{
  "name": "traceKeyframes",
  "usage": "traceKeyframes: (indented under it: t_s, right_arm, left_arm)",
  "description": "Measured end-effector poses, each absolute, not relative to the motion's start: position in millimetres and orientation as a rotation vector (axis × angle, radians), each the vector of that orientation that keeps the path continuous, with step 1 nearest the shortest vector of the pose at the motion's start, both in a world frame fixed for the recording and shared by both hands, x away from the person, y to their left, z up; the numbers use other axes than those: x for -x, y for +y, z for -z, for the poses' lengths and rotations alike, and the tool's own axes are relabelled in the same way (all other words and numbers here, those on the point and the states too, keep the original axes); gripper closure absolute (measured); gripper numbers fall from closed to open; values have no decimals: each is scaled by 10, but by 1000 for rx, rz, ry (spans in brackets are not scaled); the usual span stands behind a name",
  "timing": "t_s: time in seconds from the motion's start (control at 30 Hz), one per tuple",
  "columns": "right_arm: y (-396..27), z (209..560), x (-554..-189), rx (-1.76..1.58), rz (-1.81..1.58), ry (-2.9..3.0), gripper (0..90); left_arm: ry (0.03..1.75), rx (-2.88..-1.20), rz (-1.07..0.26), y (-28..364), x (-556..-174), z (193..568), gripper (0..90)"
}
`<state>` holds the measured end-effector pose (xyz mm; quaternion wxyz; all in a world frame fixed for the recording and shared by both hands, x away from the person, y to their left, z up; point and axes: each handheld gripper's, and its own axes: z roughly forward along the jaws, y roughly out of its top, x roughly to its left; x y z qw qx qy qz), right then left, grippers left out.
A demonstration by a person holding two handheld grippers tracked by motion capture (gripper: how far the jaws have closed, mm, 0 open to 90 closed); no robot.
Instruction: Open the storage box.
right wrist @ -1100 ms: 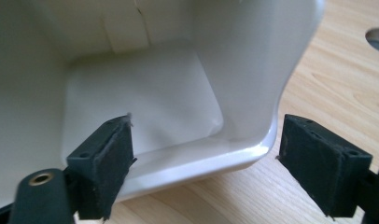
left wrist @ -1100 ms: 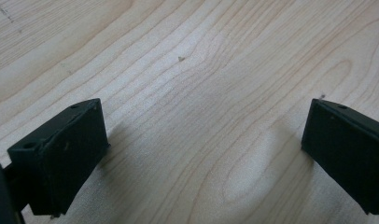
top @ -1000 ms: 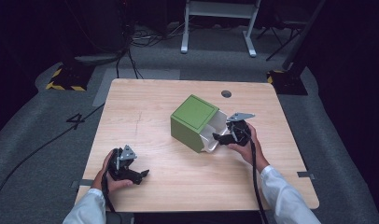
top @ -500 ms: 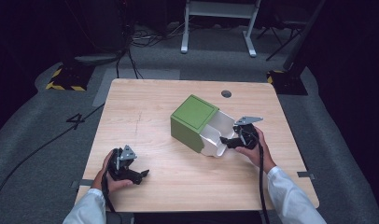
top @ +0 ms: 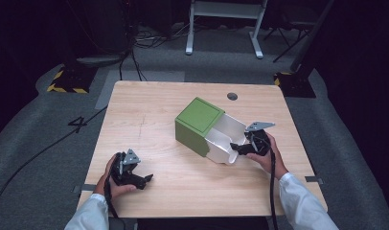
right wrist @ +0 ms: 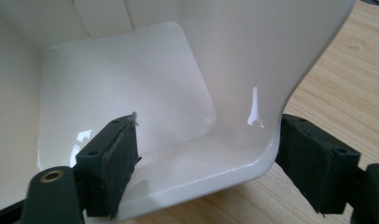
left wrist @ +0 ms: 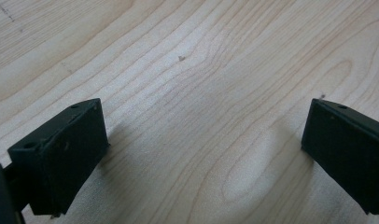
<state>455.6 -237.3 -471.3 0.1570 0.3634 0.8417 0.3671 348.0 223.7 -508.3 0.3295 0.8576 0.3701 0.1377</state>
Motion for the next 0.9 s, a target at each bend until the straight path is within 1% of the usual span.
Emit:
traceKeyframes:
  t_s: [0.07,0.13,0.53,0.9]
  right_arm:
    - [-2400,4718,-4537,-1046,-1064,2414,274]
    - [-2413,4722,-4515,-1041,-1056,2417,291]
    - [-2468,4714,-4481,-1047,-1043,2415,298]
    - [-2550,4768,-4434,-1050,-1024,2426,279]
  left_arm:
    - [967,-2245,-360,2237,-3480,5082,5]
    - [968,-2244,-360,2237,-3480,5083,5]
    - [968,-2243,-362,2237,-3479,5084,5]
    - [971,-2243,-362,2236,-3478,5083,5]
